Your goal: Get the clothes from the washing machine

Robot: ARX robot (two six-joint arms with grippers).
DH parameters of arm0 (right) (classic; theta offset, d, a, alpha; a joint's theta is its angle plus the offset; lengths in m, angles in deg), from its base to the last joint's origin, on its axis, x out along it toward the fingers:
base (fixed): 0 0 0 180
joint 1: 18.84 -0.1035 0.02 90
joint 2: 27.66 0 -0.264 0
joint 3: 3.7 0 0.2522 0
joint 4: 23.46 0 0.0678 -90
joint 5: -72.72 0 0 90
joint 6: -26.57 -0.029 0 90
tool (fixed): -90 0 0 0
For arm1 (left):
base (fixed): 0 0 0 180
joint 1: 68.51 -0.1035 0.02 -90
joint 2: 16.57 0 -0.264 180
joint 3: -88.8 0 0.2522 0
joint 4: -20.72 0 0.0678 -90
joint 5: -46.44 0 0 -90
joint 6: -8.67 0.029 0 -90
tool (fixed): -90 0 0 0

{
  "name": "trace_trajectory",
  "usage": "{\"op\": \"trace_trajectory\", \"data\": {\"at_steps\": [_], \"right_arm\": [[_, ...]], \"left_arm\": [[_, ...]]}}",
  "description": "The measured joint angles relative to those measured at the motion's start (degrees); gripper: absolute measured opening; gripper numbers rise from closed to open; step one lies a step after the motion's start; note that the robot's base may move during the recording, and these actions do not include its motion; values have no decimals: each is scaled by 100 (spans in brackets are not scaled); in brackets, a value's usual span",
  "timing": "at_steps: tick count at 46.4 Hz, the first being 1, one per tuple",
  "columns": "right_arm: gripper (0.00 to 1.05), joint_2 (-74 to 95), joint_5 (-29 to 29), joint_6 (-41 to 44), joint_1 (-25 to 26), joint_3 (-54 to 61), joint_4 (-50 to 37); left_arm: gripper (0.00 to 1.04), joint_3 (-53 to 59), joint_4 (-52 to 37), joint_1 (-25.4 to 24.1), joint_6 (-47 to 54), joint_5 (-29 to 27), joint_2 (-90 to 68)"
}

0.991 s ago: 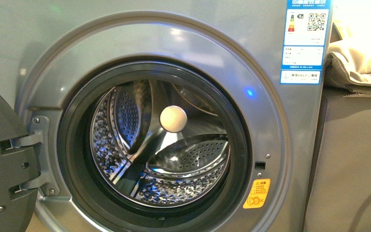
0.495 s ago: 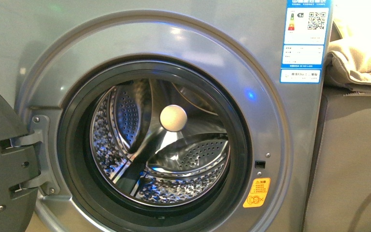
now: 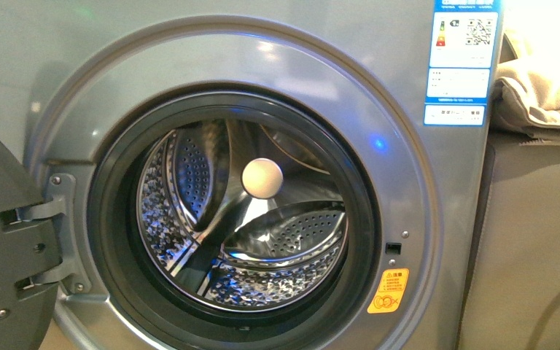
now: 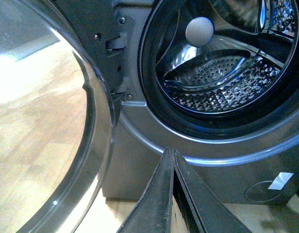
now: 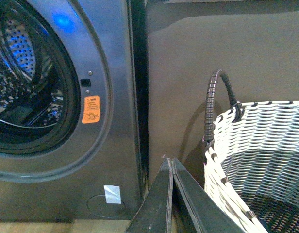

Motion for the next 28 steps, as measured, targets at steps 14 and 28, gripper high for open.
{"op": "trace_trajectory", "data": {"at_steps": [14, 28], "right_arm": [[39, 0, 0, 0, 0, 0, 0], [90, 0, -2, 0, 0, 0, 0]], "left_arm": [[41, 0, 0, 0, -2, 0, 4], [92, 0, 0, 0, -2, 0, 4]]}}
